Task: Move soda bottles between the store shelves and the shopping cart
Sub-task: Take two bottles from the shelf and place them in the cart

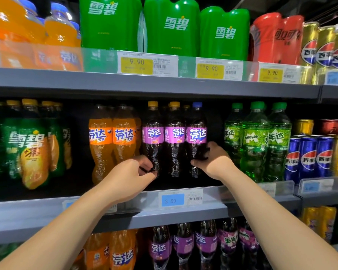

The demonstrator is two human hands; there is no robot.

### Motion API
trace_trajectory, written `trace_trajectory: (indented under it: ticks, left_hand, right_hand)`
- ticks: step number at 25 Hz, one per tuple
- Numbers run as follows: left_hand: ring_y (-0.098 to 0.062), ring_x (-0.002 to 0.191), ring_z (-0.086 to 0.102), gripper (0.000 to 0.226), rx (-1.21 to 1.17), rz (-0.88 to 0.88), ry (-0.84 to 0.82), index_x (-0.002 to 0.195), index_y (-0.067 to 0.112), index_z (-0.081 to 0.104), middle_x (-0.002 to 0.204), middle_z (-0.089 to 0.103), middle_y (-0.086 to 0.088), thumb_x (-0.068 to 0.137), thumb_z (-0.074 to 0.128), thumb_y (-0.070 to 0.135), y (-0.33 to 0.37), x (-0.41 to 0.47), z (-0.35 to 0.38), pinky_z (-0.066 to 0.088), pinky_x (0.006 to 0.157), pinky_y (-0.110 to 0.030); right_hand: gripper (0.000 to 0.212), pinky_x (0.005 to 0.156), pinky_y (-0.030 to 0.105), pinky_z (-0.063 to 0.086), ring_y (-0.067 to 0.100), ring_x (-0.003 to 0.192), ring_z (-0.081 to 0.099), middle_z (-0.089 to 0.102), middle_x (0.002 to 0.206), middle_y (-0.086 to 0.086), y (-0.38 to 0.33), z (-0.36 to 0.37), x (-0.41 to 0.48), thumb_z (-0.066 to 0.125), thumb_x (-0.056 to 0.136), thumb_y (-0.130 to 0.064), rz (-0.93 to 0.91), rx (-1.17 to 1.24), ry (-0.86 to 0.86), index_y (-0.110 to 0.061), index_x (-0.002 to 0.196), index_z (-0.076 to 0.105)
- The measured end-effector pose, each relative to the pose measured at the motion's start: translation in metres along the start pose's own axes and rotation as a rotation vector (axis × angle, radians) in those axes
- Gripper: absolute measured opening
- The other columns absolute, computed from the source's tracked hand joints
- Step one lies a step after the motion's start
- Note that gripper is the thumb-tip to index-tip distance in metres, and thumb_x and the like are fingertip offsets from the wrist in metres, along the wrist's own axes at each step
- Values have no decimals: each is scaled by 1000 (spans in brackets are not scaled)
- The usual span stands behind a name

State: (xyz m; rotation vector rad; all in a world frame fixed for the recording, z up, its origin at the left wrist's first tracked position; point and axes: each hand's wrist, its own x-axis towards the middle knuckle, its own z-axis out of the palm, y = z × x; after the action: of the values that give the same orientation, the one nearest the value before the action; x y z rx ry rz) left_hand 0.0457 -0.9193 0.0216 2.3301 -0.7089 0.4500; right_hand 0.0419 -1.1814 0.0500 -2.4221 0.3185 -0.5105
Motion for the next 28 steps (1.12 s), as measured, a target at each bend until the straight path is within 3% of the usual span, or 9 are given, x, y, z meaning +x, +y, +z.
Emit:
trace_trajectory:
  ticks: [3, 5, 9, 11, 14, 17, 21, 25, 28]
  left_hand:
    - [0, 90, 64, 16, 2, -3, 18, 109, 34, 61, 99, 65, 21, 94, 66, 36, 0, 0, 0, 49, 70, -12]
    - [-1, 88, 66, 14, -2, 1, 31, 105, 36, 61, 97, 69, 18, 94, 67, 31, 1, -2, 0, 50, 67, -10]
    - [1, 83, 68, 16, 30, 18, 63, 104, 35, 61, 92, 71, 17, 93, 68, 26, 5, -3, 1, 51, 63, -6]
    - [1, 82, 67, 17, 59, 17, 81, 106, 34, 61, 90, 71, 18, 93, 69, 27, 7, -4, 1, 49, 62, -4]
    - [3, 80, 66, 16, 92, 8, 151, 105, 33, 63, 85, 70, 18, 91, 70, 28, 9, -7, 1, 53, 65, -9]
    - [5, 85, 62, 10, 120, 96, 306, 95, 28, 68, 79, 66, 18, 89, 72, 22, 13, -17, 2, 51, 67, -9]
    - [1, 86, 62, 10, 121, 189, 401, 96, 21, 68, 78, 61, 19, 89, 72, 13, 19, -25, 0, 48, 69, -7]
    - [-3, 94, 61, 17, 87, 115, 511, 110, 16, 66, 100, 65, 7, 93, 66, 17, 15, -43, -11, 45, 79, -6]
    - [-12, 113, 57, 34, 148, 123, 559, 123, 14, 63, 120, 61, 2, 90, 63, 23, 3, -85, -32, 46, 96, -22]
  right_hand:
    - [90, 95, 35, 48, 32, 127, 57, 53, 146, 11, -2, -4, -14, 74, 88, -47, -13, -28, -30, -12, 155, 25]
    - [83, 89, 34, 48, 26, 116, 60, 56, 143, 8, 1, -6, -29, 70, 91, -47, -74, -21, 36, -15, 155, 27]
    - [25, 74, 20, 44, 4, 91, 59, 66, 106, -9, 9, 3, -63, 67, 92, -29, -393, 183, 395, -25, 116, 58]
    - [12, 67, 12, 45, 0, 86, 62, 65, 91, -17, 8, 12, -73, 65, 93, -24, -549, 275, 379, -28, 103, 61]
    - [18, 61, 14, 42, 0, 77, 61, 63, 85, -18, 13, 28, -75, 66, 92, -33, -563, 145, 296, -28, 109, 60]
    - [35, 56, 15, 38, -3, 69, 61, 63, 83, -21, 19, 34, -71, 67, 88, -43, -506, 127, 294, -36, 117, 48]
    - [38, 64, 18, 44, -6, 80, 60, 62, 90, -23, 19, 32, -69, 71, 86, -41, -502, 184, 239, -36, 117, 49]
    - [37, 86, 4, 44, -9, 109, 55, 58, 114, -21, 11, 24, -87, 71, 87, -31, -609, 393, 227, -30, 121, 57]
    - [39, 96, 7, 43, -6, 116, 55, 55, 121, -25, -2, 24, -117, 69, 87, -28, -718, 511, 202, -29, 124, 58]
